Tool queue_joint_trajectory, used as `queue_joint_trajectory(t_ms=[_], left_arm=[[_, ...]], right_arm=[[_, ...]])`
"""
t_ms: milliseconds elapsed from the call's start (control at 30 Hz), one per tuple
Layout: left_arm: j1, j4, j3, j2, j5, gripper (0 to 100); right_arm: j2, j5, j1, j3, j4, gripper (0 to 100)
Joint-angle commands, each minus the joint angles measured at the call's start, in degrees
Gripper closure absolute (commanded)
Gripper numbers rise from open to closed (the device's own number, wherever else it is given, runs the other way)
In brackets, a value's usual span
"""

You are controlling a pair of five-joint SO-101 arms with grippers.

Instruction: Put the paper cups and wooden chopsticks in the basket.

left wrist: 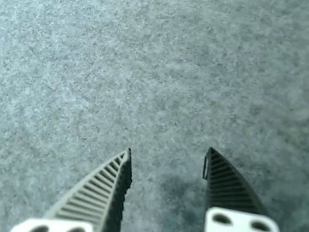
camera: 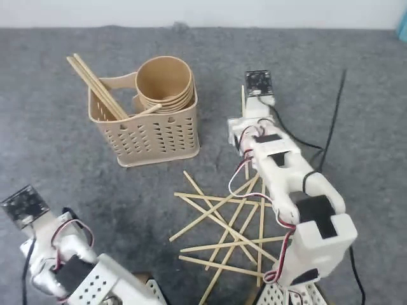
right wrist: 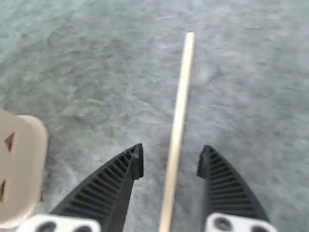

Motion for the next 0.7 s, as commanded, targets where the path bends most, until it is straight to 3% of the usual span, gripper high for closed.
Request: queue_joint_trajectory(t_ms=[0,167,667], left_arm=[[0.1,0.1,-0.1,-0.3,-0.7,77],[-0.3,0.2,-0.1,-0.3,-0.9,77],[0.0,0.3,-0.1,-0.2,-1.1,77]], right_arm=[[0.9,0.8,-0.1,-3.9,-6.4,84.6],[7.6,0.8,1.1,-8.4,-15.3,87.0],[15.1,1.0,2.3,-13.4,-15.3,92.9]])
